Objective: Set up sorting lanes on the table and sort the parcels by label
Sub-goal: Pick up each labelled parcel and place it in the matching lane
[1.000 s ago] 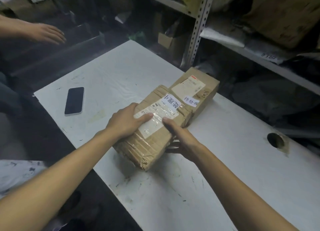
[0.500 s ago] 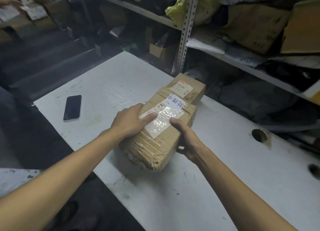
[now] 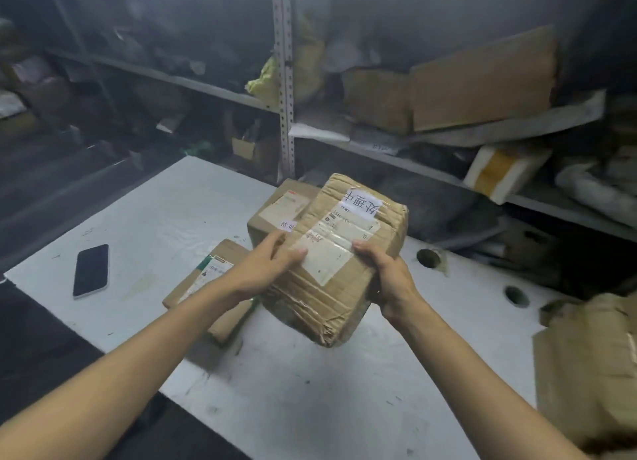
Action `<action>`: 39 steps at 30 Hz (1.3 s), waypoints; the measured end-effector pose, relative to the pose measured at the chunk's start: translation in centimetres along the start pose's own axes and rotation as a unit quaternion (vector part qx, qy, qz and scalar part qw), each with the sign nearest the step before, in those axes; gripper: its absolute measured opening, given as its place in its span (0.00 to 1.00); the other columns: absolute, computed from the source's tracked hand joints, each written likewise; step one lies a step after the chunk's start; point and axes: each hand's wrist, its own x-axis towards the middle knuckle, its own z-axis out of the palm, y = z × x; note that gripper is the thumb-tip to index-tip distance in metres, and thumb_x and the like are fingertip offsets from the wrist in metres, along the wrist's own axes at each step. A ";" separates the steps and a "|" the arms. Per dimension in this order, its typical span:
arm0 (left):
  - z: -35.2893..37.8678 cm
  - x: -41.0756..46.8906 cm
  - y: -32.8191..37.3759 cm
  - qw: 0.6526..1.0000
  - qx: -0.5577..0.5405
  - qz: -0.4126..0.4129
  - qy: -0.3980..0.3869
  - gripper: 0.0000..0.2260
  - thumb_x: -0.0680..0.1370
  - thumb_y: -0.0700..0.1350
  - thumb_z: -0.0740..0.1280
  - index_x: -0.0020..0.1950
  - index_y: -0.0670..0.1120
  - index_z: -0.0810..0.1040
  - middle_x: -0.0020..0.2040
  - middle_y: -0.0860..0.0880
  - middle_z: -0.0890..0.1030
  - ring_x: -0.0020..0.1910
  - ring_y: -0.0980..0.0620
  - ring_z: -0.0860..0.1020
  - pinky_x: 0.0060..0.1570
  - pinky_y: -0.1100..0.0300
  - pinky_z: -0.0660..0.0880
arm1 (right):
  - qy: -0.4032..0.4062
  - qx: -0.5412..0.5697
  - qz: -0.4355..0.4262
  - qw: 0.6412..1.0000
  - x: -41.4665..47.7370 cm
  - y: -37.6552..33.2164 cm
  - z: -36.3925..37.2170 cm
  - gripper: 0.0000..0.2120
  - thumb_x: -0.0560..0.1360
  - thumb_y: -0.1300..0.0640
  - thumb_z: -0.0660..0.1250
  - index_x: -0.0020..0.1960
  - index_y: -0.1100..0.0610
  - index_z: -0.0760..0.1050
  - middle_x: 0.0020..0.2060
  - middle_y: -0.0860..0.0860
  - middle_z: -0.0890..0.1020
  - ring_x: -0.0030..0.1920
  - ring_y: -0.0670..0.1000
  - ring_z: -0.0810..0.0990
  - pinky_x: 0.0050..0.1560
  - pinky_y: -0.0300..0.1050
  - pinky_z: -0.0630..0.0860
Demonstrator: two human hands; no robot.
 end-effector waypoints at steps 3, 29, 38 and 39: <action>2.0 -1.9 -0.4 0.980 -0.182 -0.084 -0.005 0.42 0.64 0.68 0.74 0.72 0.54 0.65 0.66 0.49 0.75 0.59 0.44 0.77 0.55 0.40 0.78 | 0.055 0.059 -0.018 0.997 -2.5 -0.8 -1.4 0.11 0.72 0.54 0.75 0.51 0.51 0.76 0.47 0.51 0.85 0.51 0.53 0.83 0.50 0.52 0.81; 10.9 -11.6 6.1 0.939 -0.239 0.138 -0.203 0.21 0.65 0.41 0.71 0.58 0.48 0.75 0.45 0.49 0.85 0.43 0.49 0.84 0.37 0.60 0.80 | 0.277 -0.353 -0.203 0.870 -19.2 -1.2 -19.1 0.41 0.69 0.30 0.70 0.75 0.47 0.63 0.72 0.51 0.71 0.67 0.53 0.72 0.64 0.55 0.72; 13.7 -13.3 8.4 0.945 -0.037 0.159 -0.284 0.41 0.60 0.46 0.78 0.70 0.64 0.69 0.57 0.62 0.81 0.53 0.63 0.80 0.45 0.72 0.76 | -0.128 -0.271 -0.032 0.954 -20.8 1.4 -22.6 0.39 0.63 0.34 0.73 0.71 0.44 0.70 0.65 0.48 0.79 0.62 0.50 0.81 0.62 0.51 0.79; 14.1 -13.5 8.5 0.945 -0.026 0.157 -0.285 0.40 0.61 0.45 0.78 0.69 0.65 0.69 0.55 0.64 0.82 0.51 0.65 0.80 0.43 0.73 0.75 | -0.122 -0.258 -0.045 0.957 -21.1 2.2 -22.8 0.36 0.63 0.35 0.73 0.69 0.43 0.71 0.63 0.47 0.81 0.61 0.49 0.82 0.62 0.52 0.79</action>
